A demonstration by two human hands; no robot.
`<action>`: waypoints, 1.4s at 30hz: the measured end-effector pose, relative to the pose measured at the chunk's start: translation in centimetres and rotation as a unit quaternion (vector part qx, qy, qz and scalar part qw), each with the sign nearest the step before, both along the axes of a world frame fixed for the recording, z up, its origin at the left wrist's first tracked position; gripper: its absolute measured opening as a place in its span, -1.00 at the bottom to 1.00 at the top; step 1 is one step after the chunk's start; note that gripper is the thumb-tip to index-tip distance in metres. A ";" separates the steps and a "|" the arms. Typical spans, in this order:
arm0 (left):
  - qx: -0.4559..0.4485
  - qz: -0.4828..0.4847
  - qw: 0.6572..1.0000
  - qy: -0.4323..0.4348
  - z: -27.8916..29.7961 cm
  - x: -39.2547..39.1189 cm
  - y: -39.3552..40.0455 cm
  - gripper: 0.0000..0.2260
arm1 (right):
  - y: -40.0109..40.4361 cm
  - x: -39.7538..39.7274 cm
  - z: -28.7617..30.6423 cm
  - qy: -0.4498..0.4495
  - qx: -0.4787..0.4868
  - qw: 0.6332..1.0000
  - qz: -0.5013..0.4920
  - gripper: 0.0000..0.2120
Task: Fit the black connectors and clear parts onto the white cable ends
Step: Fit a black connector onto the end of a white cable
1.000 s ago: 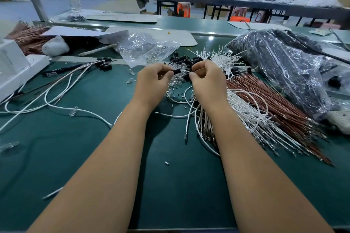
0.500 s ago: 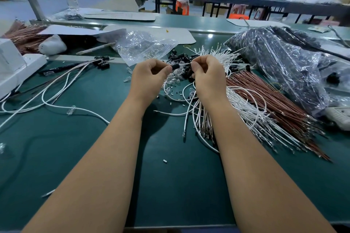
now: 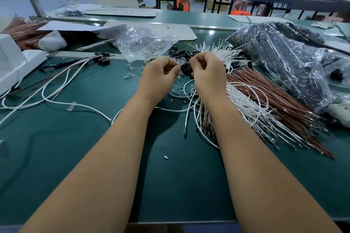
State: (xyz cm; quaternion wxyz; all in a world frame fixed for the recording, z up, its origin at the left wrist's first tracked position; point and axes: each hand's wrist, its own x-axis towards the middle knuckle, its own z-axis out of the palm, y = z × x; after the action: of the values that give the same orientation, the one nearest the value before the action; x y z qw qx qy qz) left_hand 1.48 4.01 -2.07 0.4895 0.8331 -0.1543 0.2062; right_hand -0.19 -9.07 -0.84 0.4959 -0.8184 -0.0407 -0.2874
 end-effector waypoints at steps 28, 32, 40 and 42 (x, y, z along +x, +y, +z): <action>-0.167 -0.001 0.985 0.031 0.9 -0.8 -0.1 -0.96 | 0.7 -0.7 0.4 -0.026 0.056 0.996 0.059 -0.78; -0.174 0.021 0.984 0.026 0.9 -0.8 -0.2 -0.93 | 0.9 -0.7 0.3 -0.019 0.052 0.997 0.058 -0.81; -0.197 -0.029 0.979 0.049 1.1 -1.0 -0.9 -0.92 | 0.7 -0.3 0.2 -0.002 0.083 0.995 0.052 -0.87; -0.198 -0.049 0.977 0.058 1.2 -1.0 -0.8 -0.97 | 0.6 -0.2 0.3 0.007 0.096 0.993 0.063 -0.91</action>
State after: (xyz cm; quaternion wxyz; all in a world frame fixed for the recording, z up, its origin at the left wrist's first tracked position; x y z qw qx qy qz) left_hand 0.46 3.17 -0.90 0.6625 0.7215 -0.1223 0.1597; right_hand -0.41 -8.51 -0.53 0.5894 -0.7651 -0.0611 -0.2519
